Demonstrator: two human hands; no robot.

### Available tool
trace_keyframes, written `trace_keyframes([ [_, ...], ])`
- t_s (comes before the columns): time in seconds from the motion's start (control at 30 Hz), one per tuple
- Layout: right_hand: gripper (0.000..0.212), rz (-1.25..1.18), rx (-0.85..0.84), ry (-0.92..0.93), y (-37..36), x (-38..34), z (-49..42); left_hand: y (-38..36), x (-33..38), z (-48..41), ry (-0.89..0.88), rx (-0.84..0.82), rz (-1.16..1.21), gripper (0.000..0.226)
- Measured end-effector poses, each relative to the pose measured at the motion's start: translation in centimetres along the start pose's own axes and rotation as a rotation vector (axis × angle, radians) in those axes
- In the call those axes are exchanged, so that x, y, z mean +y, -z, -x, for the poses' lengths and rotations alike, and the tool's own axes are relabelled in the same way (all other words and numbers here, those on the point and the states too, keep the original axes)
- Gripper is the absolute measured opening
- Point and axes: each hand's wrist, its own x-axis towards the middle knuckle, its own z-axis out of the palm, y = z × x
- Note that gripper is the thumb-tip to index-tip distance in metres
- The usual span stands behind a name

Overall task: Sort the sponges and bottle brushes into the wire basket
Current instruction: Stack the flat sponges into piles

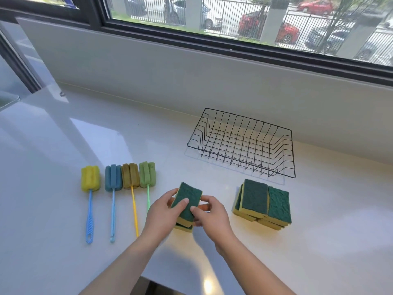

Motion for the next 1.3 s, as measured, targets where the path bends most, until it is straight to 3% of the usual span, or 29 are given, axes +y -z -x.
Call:
trace_keyframes([
  [0.17, 0.026, 0.143, 0.037, -0.006, -0.5, 1.0, -0.8, -0.8, -1.7, -0.1, 0.070, -0.043, 0.025, 0.020],
  [0.37, 0.030, 0.122, -0.014, -0.046, -0.2, 1.0, -1.0, -2.3, -2.3, -0.7, 0.130, -0.095, 0.134, 0.021],
  [0.47, 0.035, 0.288, -0.006, 0.011, 1.4, -0.2, -1.5, -3.7, -1.2, -2.1, 0.128, -0.079, 0.134, 0.018],
  [0.73, 0.034, 0.833, 0.357, 0.312, 11.5, -2.4, -1.9, -8.1, 1.3, -5.6, 0.102, -0.155, 0.076, 0.032],
  [0.9, 0.053, 1.112, 0.222, 0.234, 14.8, -0.9, -2.3, -10.1, 2.3, -6.2, 0.094, -0.157, 0.053, 0.044],
  [1.3, 0.048, 1.120, 0.195, 0.306, 15.1, -0.3, -3.5, -13.0, 4.1, -6.7, 0.051, -0.201, -0.027, 0.054],
])
